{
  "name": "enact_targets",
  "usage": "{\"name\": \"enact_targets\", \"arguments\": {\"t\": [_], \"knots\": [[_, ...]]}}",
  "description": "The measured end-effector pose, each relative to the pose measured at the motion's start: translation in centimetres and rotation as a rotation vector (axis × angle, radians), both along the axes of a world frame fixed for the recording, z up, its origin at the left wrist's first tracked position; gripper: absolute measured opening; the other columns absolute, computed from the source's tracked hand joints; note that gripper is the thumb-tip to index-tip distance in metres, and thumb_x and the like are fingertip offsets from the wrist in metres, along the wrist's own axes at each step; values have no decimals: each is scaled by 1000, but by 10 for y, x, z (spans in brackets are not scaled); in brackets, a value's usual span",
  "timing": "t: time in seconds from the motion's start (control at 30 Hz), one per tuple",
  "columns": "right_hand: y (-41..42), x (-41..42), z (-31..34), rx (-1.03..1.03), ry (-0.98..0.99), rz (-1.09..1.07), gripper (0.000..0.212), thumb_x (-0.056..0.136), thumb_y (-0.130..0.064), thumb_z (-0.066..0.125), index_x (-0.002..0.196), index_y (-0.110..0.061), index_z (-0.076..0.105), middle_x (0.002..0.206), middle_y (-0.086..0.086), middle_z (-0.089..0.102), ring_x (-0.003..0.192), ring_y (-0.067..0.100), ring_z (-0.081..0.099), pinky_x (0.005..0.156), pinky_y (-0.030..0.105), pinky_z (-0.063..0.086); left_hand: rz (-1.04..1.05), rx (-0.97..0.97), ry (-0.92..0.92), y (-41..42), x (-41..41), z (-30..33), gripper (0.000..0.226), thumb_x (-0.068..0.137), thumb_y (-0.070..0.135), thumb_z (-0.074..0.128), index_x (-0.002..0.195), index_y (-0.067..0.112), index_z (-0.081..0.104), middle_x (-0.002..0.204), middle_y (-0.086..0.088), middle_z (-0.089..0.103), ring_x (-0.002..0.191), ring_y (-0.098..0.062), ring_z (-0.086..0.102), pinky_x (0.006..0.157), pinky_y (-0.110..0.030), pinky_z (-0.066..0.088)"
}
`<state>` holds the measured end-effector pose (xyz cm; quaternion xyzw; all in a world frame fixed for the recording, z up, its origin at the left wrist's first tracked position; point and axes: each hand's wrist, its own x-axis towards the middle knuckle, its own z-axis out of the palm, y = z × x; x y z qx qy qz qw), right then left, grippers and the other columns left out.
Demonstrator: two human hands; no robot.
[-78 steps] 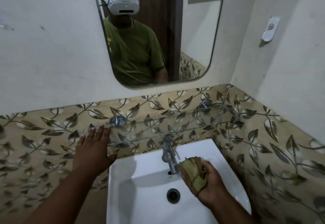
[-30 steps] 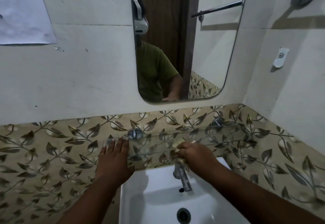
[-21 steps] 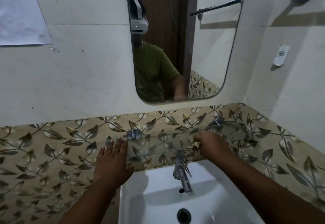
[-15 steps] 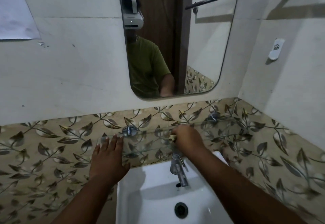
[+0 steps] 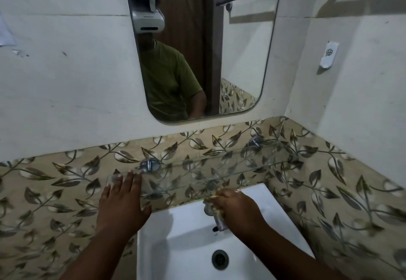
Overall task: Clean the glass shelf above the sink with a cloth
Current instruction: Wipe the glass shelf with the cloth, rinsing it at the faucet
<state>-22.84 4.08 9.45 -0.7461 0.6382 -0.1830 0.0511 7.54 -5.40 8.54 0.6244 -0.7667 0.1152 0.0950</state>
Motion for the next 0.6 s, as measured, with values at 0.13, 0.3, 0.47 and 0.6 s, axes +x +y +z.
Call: {"name": "enact_targets", "arguments": {"t": [0.13, 0.3, 0.47, 0.6], "knots": [[6, -33, -42, 206, -49, -164, 44, 88, -39, 37, 115, -30, 70, 116, -7, 66, 110, 15, 61, 90, 27, 46, 1, -4, -1, -2, 1, -2, 102, 64, 65, 65, 150, 19, 34, 155, -10, 38, 142, -33, 34, 110, -56, 31], [-14, -96, -105, 304, -141, -303, 16, 88, -37, 56, 75, -29, 53, 85, -7, 52, 78, 13, 60, 82, 37, 54, 6, -15, -4, -3, 0, -2, 103, 63, 63, 70, 149, 19, 34, 153, -10, 40, 139, -33, 38, 108, -56, 33], [-66, -128, -55, 295, -249, -383, 24, 83, -21, 64, 102, -9, 71, 103, 14, 71, 94, 35, 68, 88, 38, 53, 18, -24, 2, -3, -4, -1, 101, 63, 62, 62, 150, 20, 33, 153, -9, 42, 138, -32, 40, 108, -56, 33], [-91, -137, -38, 158, 114, -551, 26, 99, -21, 56, 115, -14, 74, 119, 13, 71, 115, 34, 65, 100, 39, 49, 21, -37, 0, -1, -5, 1, 98, 62, 62, 57, 148, 19, 37, 151, -10, 44, 136, -32, 43, 106, -56, 36]]}}
